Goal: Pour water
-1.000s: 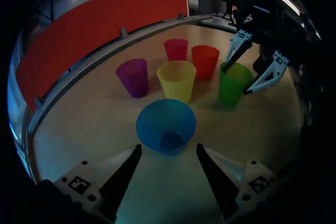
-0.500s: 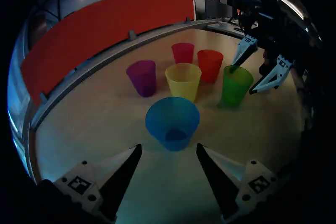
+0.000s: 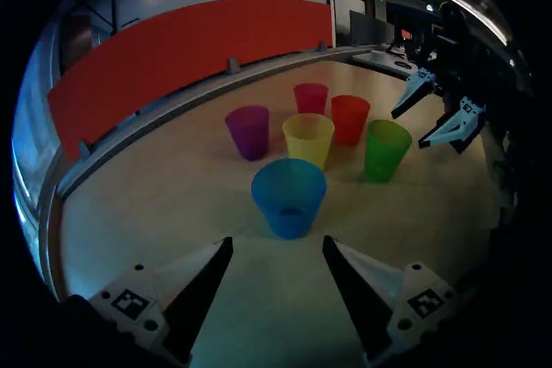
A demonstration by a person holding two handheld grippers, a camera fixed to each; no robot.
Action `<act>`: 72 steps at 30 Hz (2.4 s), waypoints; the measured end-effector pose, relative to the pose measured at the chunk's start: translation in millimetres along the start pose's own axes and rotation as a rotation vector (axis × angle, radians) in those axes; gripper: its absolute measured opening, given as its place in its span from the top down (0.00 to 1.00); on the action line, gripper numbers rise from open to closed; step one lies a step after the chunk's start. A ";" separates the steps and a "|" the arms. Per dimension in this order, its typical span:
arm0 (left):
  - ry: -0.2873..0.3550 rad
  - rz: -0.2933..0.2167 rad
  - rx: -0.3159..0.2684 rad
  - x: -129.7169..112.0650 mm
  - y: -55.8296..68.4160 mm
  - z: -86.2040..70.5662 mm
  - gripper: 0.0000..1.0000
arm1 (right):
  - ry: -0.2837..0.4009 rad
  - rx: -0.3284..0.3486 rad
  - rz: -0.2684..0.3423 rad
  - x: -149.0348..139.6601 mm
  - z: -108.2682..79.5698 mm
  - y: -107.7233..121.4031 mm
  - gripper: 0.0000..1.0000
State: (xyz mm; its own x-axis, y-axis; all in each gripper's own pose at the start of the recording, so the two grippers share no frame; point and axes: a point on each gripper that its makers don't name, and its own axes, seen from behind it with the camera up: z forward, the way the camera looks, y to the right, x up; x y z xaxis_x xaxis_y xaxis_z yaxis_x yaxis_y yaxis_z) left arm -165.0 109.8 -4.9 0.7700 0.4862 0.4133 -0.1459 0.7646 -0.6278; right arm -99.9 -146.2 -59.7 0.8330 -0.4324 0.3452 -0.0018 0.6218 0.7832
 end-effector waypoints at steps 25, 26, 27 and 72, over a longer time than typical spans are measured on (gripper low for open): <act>0.156 -0.125 0.157 13.1 -15.9 -40.4 0.03 | 0.138 -0.195 0.100 11.2 -43.1 33.0 0.00; 0.164 -0.128 0.168 13.8 -17.5 -41.9 0.03 | 0.145 -0.207 0.105 11.5 -44.2 34.9 0.00; 0.173 -0.131 0.179 14.7 -19.4 -43.5 0.03 | 0.152 -0.219 0.111 12.1 -45.3 36.9 0.00; 0.556 -0.293 0.599 63.8 -70.5 -105.4 0.04 | 0.500 -0.871 0.257 41.6 -124.1 142.2 0.01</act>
State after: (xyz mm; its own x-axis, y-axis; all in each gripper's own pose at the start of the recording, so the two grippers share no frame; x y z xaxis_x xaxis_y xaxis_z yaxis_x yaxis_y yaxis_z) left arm -40.1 42.3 -3.8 0.9968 0.0768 0.0230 -0.0761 0.9967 -0.0286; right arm 3.2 5.2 1.8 0.9990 -0.0231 0.0391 0.0230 0.9997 0.0024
